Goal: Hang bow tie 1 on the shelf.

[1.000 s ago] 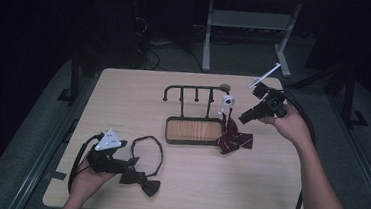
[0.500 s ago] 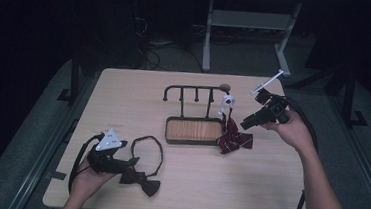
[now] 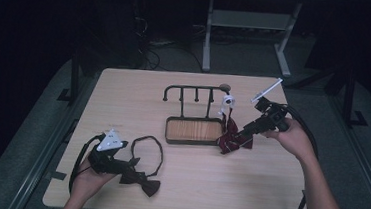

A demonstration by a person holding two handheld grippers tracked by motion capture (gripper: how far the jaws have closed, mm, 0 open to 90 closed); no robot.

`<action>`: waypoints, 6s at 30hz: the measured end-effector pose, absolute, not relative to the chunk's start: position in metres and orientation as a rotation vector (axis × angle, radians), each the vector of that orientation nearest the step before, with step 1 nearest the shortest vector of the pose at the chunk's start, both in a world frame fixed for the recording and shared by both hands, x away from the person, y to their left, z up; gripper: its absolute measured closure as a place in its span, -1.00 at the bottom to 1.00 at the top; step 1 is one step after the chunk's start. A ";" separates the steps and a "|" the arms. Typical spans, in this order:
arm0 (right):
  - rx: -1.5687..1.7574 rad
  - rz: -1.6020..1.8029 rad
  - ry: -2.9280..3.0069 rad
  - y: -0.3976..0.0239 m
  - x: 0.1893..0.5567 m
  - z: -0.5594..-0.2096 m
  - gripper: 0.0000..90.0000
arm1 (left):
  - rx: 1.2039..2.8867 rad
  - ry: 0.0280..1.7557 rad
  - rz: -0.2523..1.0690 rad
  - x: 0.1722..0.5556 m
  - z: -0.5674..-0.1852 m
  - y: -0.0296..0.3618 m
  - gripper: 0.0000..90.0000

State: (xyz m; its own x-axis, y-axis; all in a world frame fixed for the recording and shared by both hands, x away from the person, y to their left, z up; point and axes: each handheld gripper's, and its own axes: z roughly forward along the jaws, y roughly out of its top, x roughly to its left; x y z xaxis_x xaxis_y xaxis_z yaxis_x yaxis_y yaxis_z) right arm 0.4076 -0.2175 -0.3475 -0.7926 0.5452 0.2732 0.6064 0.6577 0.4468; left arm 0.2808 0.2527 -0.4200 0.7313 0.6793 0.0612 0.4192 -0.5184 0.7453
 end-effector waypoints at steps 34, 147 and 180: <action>-0.939 -0.822 -2.737 -0.225 0.383 -0.379 0.25 | 2.197 0.822 0.445 0.281 -0.421 0.250 -0.39; -1.087 -1.005 -2.761 -0.254 0.299 -0.415 -0.19 | 2.579 1.002 0.212 0.387 -0.438 0.240 0.80; -1.061 -1.026 -2.751 -0.252 0.302 -0.416 -0.20 | 2.556 0.812 0.193 0.368 -0.388 0.233 1.00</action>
State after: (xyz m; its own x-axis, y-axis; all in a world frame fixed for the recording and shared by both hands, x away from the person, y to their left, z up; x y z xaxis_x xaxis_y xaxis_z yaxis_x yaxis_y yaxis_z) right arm 0.3018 -0.2516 -0.4157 -0.7690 0.5924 0.2402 0.6050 0.5531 0.5727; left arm 0.3676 0.2326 -0.3876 0.8172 0.5764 -0.0023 0.5135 -0.7262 0.4571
